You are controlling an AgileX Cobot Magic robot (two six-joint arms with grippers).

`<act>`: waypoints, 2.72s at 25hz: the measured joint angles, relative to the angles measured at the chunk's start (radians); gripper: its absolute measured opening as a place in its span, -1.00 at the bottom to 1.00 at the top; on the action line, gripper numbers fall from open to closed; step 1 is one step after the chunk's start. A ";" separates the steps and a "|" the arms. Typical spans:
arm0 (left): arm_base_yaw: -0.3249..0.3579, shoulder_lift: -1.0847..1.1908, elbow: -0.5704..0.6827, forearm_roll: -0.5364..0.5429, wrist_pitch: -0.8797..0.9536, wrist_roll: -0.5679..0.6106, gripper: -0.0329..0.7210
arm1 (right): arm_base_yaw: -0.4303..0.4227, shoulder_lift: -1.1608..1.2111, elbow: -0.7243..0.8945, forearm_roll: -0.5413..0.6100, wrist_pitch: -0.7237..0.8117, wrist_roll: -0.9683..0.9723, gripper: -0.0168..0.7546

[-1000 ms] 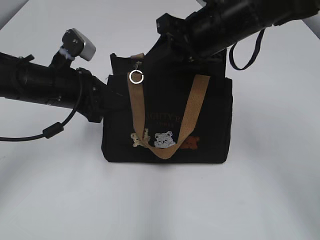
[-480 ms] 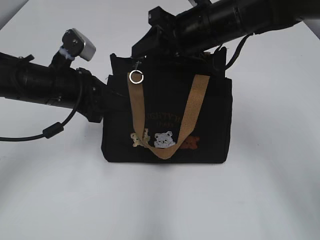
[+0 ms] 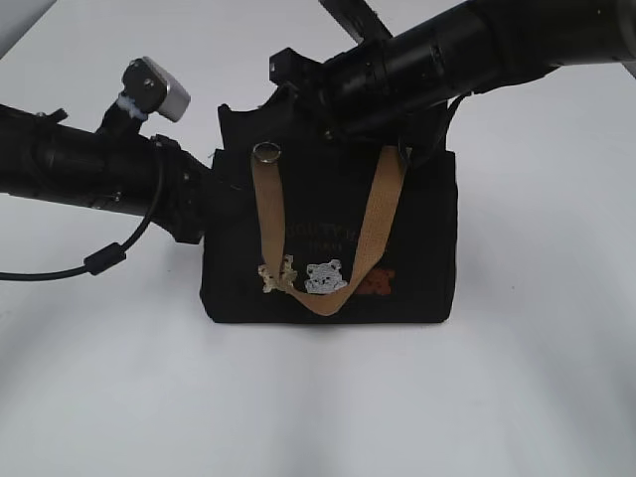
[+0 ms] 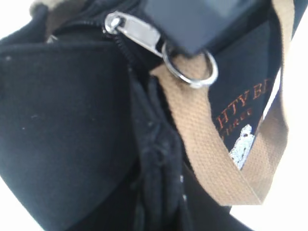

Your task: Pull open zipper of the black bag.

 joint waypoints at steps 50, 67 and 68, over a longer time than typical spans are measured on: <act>0.000 -0.821 0.232 1.264 0.137 -1.975 -0.18 | -0.262 -1.184 0.676 -1.090 0.413 0.538 0.00; 0.011 -1.781 0.383 1.581 0.432 -2.165 -0.19 | -0.262 -1.975 0.900 -1.131 0.377 0.519 -0.03; 0.011 -1.783 0.383 1.581 0.430 -2.165 -0.19 | -0.262 -1.977 0.900 -1.134 0.377 0.519 -0.05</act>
